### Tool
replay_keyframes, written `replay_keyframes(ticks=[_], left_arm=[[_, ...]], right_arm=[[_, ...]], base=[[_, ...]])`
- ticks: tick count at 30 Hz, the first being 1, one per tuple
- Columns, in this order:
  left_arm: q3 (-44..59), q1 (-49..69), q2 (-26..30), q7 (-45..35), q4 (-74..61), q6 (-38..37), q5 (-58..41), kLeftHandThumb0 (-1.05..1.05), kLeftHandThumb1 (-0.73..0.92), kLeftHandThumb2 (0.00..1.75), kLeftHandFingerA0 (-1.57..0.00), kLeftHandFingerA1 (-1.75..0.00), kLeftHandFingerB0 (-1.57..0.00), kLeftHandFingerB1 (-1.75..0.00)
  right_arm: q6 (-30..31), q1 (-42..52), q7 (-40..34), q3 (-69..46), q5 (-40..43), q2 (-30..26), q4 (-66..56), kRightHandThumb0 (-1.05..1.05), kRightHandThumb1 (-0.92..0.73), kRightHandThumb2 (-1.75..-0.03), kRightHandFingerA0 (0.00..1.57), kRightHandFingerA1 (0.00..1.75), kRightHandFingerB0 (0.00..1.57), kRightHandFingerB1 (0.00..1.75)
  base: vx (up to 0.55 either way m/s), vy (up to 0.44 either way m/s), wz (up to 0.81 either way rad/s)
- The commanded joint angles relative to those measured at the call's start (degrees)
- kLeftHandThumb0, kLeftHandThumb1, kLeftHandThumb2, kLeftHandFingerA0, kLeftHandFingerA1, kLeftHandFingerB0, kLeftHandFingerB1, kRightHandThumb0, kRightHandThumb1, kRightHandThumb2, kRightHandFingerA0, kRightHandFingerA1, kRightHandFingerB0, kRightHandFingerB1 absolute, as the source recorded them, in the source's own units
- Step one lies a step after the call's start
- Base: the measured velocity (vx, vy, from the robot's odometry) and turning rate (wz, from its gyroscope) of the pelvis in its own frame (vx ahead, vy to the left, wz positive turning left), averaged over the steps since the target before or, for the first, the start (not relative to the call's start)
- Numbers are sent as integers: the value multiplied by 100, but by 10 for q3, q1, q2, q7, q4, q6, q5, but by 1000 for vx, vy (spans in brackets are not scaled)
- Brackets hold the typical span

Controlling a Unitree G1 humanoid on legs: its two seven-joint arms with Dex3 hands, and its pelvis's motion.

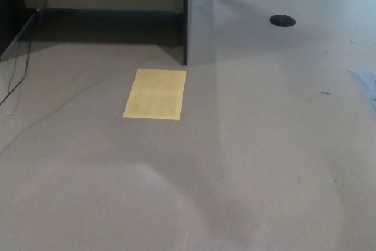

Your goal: A person is holding a plastic bag and the robot extends its left hand to grab the bag by hooking its thumb into the holes at the top and brings its hand down by its side. Then it extends its arm again to hand the plastic bag back to the person.

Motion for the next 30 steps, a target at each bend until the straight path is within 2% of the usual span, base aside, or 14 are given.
replay_keyframes(ticks=[1,5,6,15,17,18,20,21,23,24,26,27,28,30], left_arm=[[-12,-32,34,68,65,30,22,-10,70,66,-83,-162,-81,-119],[-25,-57,50,91,120,30,13,-2,68,80,-87,-161,-83,-118],[-26,-61,55,88,138,27,5,-4,61,88,-109,-156,-90,-113],[-44,-75,77,117,158,19,-6,-4,58,93,-111,-156,-90,-115],[-44,-73,78,113,136,11,-10,-10,74,80,-89,-166,-77,-119],[-38,-68,73,102,96,22,-14,-3,57,92,-112,-155,-90,-114],[-32,-69,70,89,53,22,-23,-3,62,94,-94,-168,-80,-122],[-30,-69,68,85,36,23,-26,-2,55,107,-120,-134,-84,-108],[-28,-78,66,87,6,11,-28,3,55,107,-122,-139,-81,-113],[-25,-84,64,90,-9,13,-27,1,63,90,-83,-171,-73,-138],[-20,-92,60,83,-39,22,-31,1,64,92,-82,-169,-74,-139],[-13,-113,62,84,-66,32,-23,-1,58,103,-120,-135,-83,-109],[-8,-124,62,78,-87,41,-22,-4,69,83,-94,-171,-77,-126],[1,-146,63,47,-122,54,-36,-4,67,87,-96,-171,-79,-121]], right_arm=[[9,0,-6,-2,-1,-7,0,-24,-65,-59,85,53,69,48],[5,-1,-9,-3,-1,-7,2,-23,-64,-59,86,54,70,49],[7,-1,-5,-4,1,-7,2,-24,-65,-59,86,54,70,48],[10,-1,-9,-1,-4,-7,4,-24,-62,-59,87,54,69,48],[13,0,-9,1,-7,-8,1,-24,-64,-59,86,53,70,48],[7,-1,-9,1,-5,-8,2,-23,-63,-59,85,54,69,48],[13,-1,-8,0,-4,-6,0,-23,-64,-59,86,53,70,48],[14,-1,-8,0,-4,-6,-1,-23,-64,-59,86,53,70,48],[13,1,-7,-1,-3,-6,-3,-23,-64,-59,86,53,70,48],[11,1,-8,-1,-3,-7,0,-23,-63,-59,86,54,70,49],[12,1,-6,-1,-4,-8,0,-23,-64,-59,86,53,70,48],[10,1,-5,-1,-3,-8,-2,-23,-63,-59,86,54,69,48],[10,2,-5,-1,-3,-8,-3,-23,-64,-59,86,53,70,49],[15,-1,-3,-2,-3,-8,-6,-23,-64,-59,85,53,70,48]], base=[[0,0,0],[0,0,0],[0,0,0],[0,0,0],[0,0,0],[0,0,0],[0,0,0],[0,0,0],[0,0,0],[0,0,0],[0,0,0],[0,0,0],[0,0,0],[0,0,0]])
